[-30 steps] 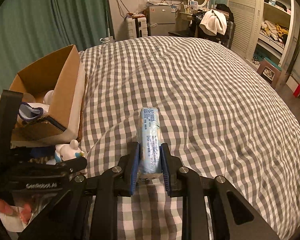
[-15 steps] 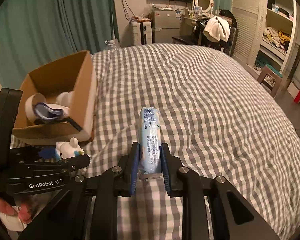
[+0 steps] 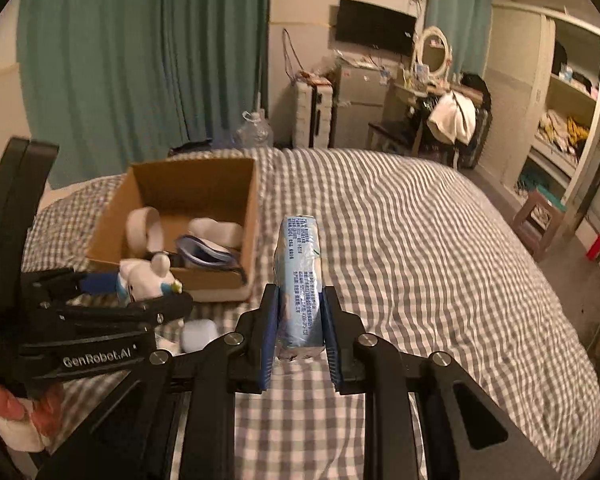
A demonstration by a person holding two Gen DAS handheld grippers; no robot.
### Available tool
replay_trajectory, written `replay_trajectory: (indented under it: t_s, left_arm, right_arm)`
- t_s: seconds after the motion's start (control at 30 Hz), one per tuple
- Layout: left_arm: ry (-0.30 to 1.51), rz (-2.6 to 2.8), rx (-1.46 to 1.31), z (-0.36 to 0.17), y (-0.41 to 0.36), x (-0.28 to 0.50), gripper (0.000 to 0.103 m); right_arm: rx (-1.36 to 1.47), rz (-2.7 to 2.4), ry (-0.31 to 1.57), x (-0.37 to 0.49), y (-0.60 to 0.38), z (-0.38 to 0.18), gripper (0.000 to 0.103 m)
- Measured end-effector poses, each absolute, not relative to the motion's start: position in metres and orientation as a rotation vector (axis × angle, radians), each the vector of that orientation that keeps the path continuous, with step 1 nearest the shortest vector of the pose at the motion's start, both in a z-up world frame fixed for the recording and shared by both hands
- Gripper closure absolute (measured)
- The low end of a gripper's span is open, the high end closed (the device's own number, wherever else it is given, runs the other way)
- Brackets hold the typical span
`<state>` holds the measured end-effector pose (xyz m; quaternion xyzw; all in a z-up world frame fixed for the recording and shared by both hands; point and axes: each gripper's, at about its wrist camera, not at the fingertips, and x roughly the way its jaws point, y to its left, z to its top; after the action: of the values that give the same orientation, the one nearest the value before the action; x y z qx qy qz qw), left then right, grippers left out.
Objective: Organize objects
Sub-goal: 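Grasp the white plush toy with the left gripper while the right gripper holds the carton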
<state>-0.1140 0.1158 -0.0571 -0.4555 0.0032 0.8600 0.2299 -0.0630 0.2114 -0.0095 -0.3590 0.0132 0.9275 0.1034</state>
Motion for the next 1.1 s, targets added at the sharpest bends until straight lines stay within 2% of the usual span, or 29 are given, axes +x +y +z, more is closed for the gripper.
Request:
replay_trajectory:
  t_s: [0.17, 0.57, 0.9, 1.1]
  left_arm:
    - [0.015, 2.457, -1.184, -0.029, 0.072, -0.104, 0.033]
    - [-0.012, 2.589, -1.137, -0.001, 0.015, -0.150, 0.033]
    - [0.064, 2.619, -1.094, 0.002, 0.024, -0.214, 0.033]
    - [0.150, 2.595, -1.105, -0.019, 0.046, -0.260, 0.033]
  right_arm:
    - [-1.002, 2.804, 0.019, -0.060, 0.182, 0.010, 0.082]
    - [-0.983, 2.955, -0.006, -0.100, 0.142, 0.035, 0.082]
    - [-1.002, 2.990, -0.004, -0.177, 0.139, 0.034, 0.082]
    - [-1.022, 2.991, 0.015, -0.233, 0.150, 0.019, 0.082]
